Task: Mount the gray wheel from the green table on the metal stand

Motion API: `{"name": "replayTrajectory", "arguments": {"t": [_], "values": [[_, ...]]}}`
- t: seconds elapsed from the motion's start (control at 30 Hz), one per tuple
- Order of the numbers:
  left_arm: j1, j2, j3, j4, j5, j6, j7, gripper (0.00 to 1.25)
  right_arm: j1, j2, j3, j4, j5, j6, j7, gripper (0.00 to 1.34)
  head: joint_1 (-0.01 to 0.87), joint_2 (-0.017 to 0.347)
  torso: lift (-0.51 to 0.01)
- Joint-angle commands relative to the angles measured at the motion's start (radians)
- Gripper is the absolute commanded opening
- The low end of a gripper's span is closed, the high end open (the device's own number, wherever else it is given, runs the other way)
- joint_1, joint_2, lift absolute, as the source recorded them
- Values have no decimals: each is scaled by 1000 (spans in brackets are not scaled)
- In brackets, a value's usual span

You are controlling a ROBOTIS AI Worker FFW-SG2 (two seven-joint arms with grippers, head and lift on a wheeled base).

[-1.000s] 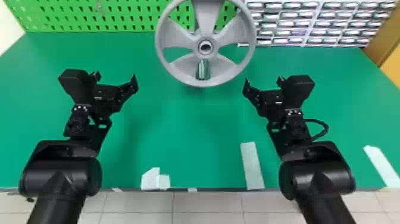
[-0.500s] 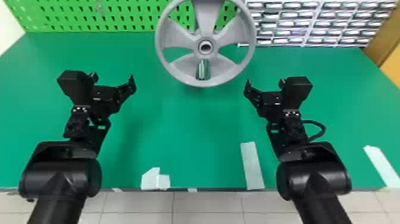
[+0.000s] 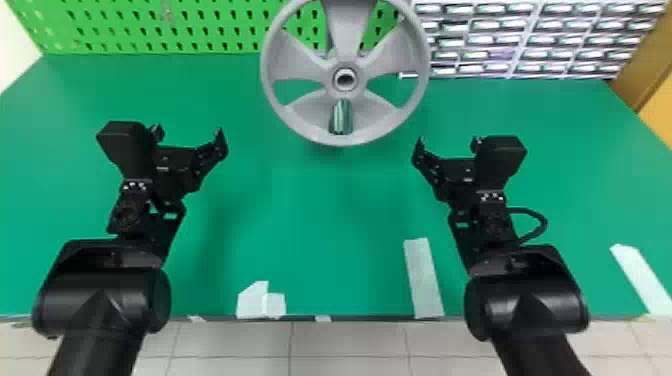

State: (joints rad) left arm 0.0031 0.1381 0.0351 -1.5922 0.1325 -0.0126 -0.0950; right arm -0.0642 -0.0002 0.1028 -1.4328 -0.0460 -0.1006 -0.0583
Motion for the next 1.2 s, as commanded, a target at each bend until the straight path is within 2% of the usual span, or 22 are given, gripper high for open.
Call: {"name": "replayTrajectory", "arguments": {"t": [0.0,1.17], "values": [[0,0,-1,1,1,-3,1,1120,0,1,-3,0,0,-5,0,1117,868,52,-93],[0,-3,-3,5,7,-13,12,1118,4,1,-18,0,-9,-22,0,1117,868,52,-93]]}}
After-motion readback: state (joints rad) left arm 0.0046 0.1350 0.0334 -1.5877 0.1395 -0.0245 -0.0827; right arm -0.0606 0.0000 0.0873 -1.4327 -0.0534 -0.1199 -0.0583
